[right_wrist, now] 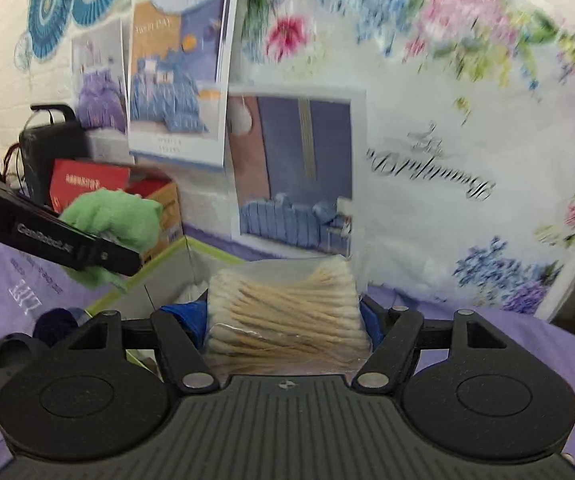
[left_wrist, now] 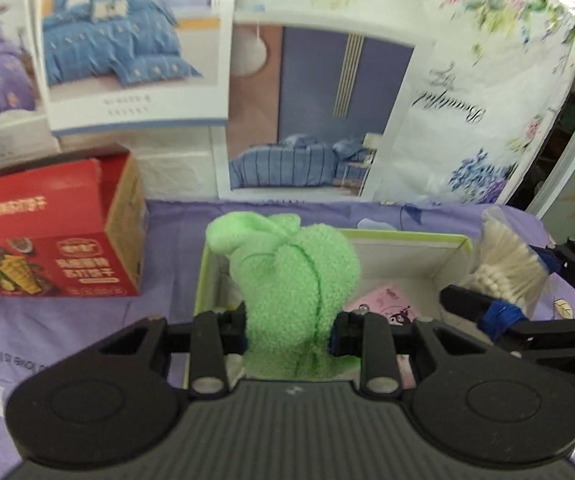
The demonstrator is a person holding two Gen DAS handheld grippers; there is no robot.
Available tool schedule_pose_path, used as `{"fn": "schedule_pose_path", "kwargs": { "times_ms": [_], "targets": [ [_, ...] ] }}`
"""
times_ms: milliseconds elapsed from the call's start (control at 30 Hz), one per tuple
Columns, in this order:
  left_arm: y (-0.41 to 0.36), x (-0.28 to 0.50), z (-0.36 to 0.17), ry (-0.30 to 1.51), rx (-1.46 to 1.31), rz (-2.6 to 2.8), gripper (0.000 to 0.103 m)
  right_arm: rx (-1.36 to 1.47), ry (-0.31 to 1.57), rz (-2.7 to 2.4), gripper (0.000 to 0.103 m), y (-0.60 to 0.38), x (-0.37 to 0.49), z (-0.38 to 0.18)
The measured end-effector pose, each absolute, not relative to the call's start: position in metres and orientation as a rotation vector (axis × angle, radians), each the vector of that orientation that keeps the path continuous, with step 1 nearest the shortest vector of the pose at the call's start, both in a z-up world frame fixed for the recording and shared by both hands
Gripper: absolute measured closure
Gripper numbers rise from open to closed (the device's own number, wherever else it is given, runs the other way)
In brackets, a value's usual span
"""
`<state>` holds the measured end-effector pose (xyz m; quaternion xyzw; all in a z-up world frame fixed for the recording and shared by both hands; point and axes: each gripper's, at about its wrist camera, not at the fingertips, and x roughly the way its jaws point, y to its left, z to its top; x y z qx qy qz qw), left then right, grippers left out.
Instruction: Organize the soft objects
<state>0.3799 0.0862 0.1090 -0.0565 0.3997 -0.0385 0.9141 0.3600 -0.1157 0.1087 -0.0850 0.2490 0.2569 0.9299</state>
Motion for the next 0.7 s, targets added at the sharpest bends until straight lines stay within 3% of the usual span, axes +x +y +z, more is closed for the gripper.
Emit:
{"fn": "schedule_pose_path", "kwargs": {
  "times_ms": [33,133,500,700],
  "targets": [
    [0.085,0.387,0.103,0.84,-0.117,-0.078,0.067,-0.178,0.525,0.538,0.045,-0.113,0.367,0.103],
    [0.085,0.397,0.095,0.854,-0.124,-0.074,0.029,-0.17,0.581,0.541,0.044,-0.109,0.386,0.093],
    [0.093,0.377,0.114,0.774,-0.102,-0.046,0.029,-0.083,0.564,0.522,0.038,-0.114,0.392,0.102],
    [0.09,0.343,0.129,0.747,-0.041,-0.013,0.023,-0.088,0.539,0.499,0.036,-0.117,0.37,0.119]
  ]
}}
